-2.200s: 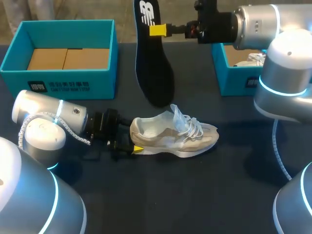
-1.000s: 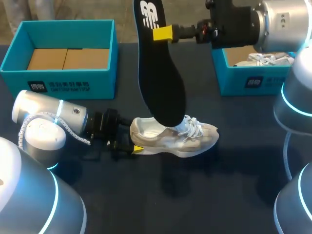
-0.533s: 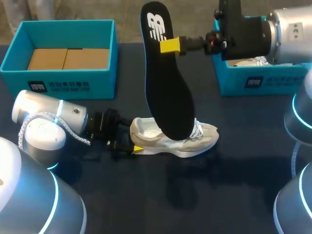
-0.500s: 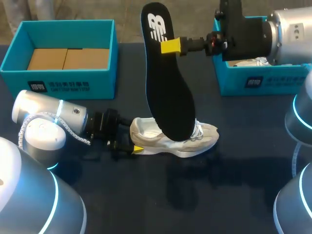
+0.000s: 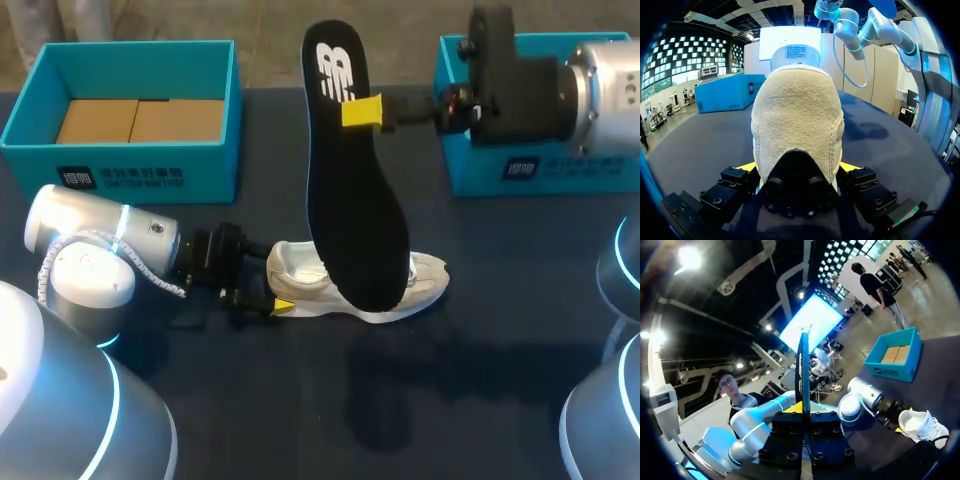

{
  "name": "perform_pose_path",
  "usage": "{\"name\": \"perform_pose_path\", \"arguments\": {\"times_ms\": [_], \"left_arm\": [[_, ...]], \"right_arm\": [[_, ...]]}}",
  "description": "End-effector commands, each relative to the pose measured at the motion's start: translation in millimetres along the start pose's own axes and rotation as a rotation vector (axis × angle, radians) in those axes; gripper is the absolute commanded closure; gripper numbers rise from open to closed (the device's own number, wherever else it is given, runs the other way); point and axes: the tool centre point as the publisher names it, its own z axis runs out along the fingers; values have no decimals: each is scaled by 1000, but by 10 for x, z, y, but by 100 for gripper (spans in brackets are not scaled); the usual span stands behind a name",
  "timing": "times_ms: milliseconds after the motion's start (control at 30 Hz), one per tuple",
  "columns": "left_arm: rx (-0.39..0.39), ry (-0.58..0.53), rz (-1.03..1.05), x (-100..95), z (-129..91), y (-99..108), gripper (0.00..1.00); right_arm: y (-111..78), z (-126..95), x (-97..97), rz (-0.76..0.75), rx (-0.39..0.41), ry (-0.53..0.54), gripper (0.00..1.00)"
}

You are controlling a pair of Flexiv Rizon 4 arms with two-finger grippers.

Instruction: Take the shoe out of the shoebox, open the shoe tongue, remove and reinsert the insole, then place the shoe into the shoebox

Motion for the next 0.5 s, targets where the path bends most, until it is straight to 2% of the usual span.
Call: {"name": "perform_pose_path", "arguments": {"times_ms": [33,500], "left_arm": [[0,1,0,-1,-1,14,100],[0,1,0,-1,-1,14,100]], "right_arm": [[-90,-20,-7,2,-2,-7,100],[-181,-6,-34,2,-37,-23,100]]}}
